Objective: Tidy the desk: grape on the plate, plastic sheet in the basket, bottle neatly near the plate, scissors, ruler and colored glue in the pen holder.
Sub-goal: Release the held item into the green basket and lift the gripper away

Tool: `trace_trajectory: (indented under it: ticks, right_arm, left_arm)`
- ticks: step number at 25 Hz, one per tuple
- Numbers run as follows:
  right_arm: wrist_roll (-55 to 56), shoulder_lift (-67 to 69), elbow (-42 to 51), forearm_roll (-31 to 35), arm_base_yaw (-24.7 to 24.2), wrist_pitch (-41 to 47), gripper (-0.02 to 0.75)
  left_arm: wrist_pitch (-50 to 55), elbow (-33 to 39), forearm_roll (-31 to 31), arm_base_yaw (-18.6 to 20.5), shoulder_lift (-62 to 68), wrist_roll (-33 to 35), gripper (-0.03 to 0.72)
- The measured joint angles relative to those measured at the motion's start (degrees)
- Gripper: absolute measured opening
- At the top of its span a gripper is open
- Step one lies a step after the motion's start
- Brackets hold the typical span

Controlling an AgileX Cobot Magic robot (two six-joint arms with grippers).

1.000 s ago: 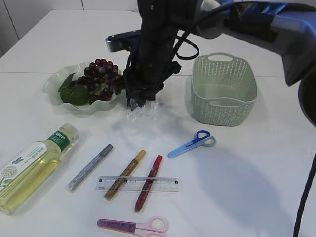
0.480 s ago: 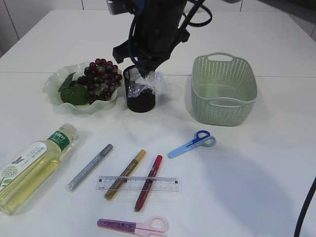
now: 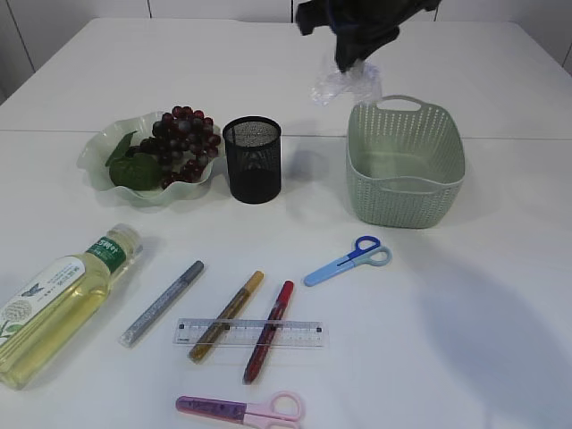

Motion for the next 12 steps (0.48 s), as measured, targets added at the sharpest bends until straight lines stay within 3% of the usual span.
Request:
trace_trajectory:
  ticks: [6,12]
  right_arm:
    - [0.39,-0.03,0.00,-2.74,-7.05,0.08,0.045]
    - [1.42,1.74,0.00,-3.95,-10.55,0.12,0.045]
  left_arm:
    - [0.00,0.00,-0.12,0.00,0.00,0.00,0.369]
    - [0.00,0.00,-0.51,0.00,0.00,-0.04,0.369]
